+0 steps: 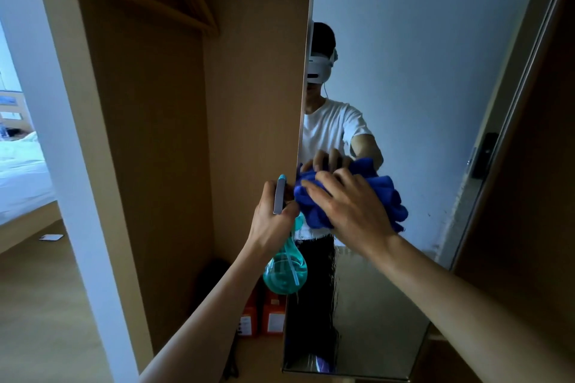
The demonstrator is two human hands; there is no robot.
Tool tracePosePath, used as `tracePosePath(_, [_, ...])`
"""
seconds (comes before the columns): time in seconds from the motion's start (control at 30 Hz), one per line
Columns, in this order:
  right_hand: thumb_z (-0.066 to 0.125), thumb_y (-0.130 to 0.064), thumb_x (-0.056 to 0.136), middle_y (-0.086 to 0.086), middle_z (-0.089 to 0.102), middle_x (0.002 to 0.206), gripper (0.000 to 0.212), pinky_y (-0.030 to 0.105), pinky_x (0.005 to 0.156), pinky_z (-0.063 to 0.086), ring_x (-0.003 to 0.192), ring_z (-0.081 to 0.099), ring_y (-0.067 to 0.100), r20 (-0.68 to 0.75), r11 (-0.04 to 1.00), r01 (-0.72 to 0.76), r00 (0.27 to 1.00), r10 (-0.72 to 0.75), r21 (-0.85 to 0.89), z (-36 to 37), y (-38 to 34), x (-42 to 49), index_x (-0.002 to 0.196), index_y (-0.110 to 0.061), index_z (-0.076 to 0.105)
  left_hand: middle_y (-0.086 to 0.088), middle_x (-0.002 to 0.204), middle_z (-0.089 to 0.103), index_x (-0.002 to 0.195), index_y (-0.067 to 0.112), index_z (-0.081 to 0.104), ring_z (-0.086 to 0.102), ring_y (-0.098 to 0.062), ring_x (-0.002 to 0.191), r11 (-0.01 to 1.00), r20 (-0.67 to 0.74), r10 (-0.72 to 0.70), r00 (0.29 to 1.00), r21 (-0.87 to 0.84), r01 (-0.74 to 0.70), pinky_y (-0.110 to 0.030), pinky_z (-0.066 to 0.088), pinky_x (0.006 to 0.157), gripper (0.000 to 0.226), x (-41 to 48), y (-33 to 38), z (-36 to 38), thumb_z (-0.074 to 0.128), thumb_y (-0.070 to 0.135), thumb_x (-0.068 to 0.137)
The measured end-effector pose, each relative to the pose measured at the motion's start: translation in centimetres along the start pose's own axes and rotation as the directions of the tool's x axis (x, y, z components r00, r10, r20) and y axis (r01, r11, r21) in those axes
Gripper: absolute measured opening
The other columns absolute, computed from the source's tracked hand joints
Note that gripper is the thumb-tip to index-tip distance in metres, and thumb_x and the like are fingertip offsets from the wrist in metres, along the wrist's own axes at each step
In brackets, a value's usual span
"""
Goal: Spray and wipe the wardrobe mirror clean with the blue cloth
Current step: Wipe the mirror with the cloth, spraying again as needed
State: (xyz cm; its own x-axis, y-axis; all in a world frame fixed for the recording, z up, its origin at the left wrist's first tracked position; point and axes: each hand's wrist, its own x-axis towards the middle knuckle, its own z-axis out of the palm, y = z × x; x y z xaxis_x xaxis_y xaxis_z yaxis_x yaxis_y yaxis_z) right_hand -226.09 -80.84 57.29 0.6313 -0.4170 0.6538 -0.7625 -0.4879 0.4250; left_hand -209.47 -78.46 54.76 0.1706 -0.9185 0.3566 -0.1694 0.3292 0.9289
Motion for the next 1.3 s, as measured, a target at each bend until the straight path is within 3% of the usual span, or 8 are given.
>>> tracePosePath(0.2, [0.063,-0.008,0.083,0.007,0.057,0.125,0.054,0.041,0.073,0.045,0.096,0.053,0.030,0.066,0.999,-0.026,0.998,0.023,0.032,1.2,-1.3,-1.6,0.135,-0.016,0.053,-0.009,0.101,0.065,0.103,0.020,0.057,0.064,-0.031,0.093,1.000,0.004,-0.025,1.000,0.009,0.025,-0.051,0.055,0.084,0.029,-0.1,-0.2,-0.2,0.058,0.024,0.074])
tracePosePath(0.37, [0.066,0.000,0.072,0.005,0.060,0.114,0.056,0.040,0.071,0.041,0.093,0.052,0.029,0.044,0.999,-0.036,0.998,0.035,0.022,-0.2,-0.5,-0.1,0.125,-0.018,0.058,-0.011,0.101,0.066,0.101,0.022,0.056,0.063,-0.031,0.088,0.999,0.007,-0.049,0.999,-0.022,0.049,-0.047,0.054,0.079,0.027,-0.2,-0.3,-0.1,0.058,0.024,0.074])
tracePosePath(0.5, [0.064,0.000,0.073,0.011,0.059,0.121,0.056,0.044,0.073,0.043,0.097,0.052,0.033,-0.028,0.996,-0.087,0.996,0.086,-0.004,-2.1,1.1,2.4,0.127,-0.015,0.058,-0.007,0.095,0.061,0.097,0.024,0.053,0.056,-0.019,0.079,0.998,0.021,-0.063,0.998,-0.015,0.064,-0.032,0.046,0.068,0.025,-0.6,-0.1,-0.1,0.055,0.026,0.073])
tracePosePath(0.63, [0.067,0.000,0.067,0.014,0.060,0.118,0.060,0.047,0.076,0.043,0.097,0.054,0.037,-0.091,0.991,-0.130,0.988,0.128,-0.020,-4.2,3.2,4.9,0.126,-0.011,0.058,-0.004,0.091,0.056,0.100,0.019,0.052,0.052,-0.017,0.075,0.998,0.026,-0.056,0.998,0.010,0.056,-0.029,0.043,0.064,0.021,-0.6,-0.5,0.0,0.056,0.021,0.080])
tracePosePath(0.8, [0.066,-0.002,0.071,0.010,0.059,0.122,0.058,0.046,0.075,0.041,0.096,0.053,0.035,-0.102,0.996,-0.090,0.991,0.086,-0.030,-2.9,2.7,3.6,0.128,-0.012,0.057,-0.012,0.102,0.062,0.105,0.020,0.055,0.058,-0.020,0.083,0.997,0.002,-0.072,0.997,0.012,0.072,-0.036,0.049,0.070,0.031,-0.3,-0.9,0.3,0.056,0.025,0.074])
tracePosePath(0.97, [0.059,-0.001,0.083,0.009,0.057,0.128,0.051,0.044,0.074,0.044,0.097,0.051,0.032,-0.033,0.999,-0.034,0.999,0.034,-0.011,0.1,0.9,0.4,0.132,-0.014,0.055,-0.007,0.100,0.061,0.104,0.021,0.054,0.057,-0.021,0.083,0.999,-0.004,-0.048,0.999,0.009,0.048,-0.035,0.048,0.070,0.022,0.0,-1.5,0.6,0.059,0.016,0.083])
tracePosePath(1.13, [0.070,-0.006,0.080,0.006,0.059,0.119,0.055,0.042,0.072,0.046,0.093,0.053,0.029,0.042,0.999,-0.047,0.998,0.046,0.023,2.5,-1.0,-2.5,0.131,-0.016,0.054,-0.017,0.106,0.062,0.108,0.014,0.053,0.059,-0.024,0.088,0.999,-0.031,-0.042,0.999,0.033,0.043,-0.052,0.055,0.081,0.027,0.0,-1.9,1.1,0.060,0.018,0.082])
tracePosePath(1.3, [0.070,-0.006,0.078,0.004,0.060,0.114,0.052,0.040,0.069,0.043,0.089,0.052,0.028,0.048,0.999,-0.032,0.998,0.030,0.030,2.4,-0.6,-2.5,0.126,-0.017,0.057,-0.018,0.105,0.060,0.107,0.011,0.051,0.056,-0.022,0.084,0.998,-0.077,-0.017,0.997,0.065,0.023,-0.045,0.053,0.075,0.019,-0.4,-2.4,1.7,0.059,0.005,0.091])
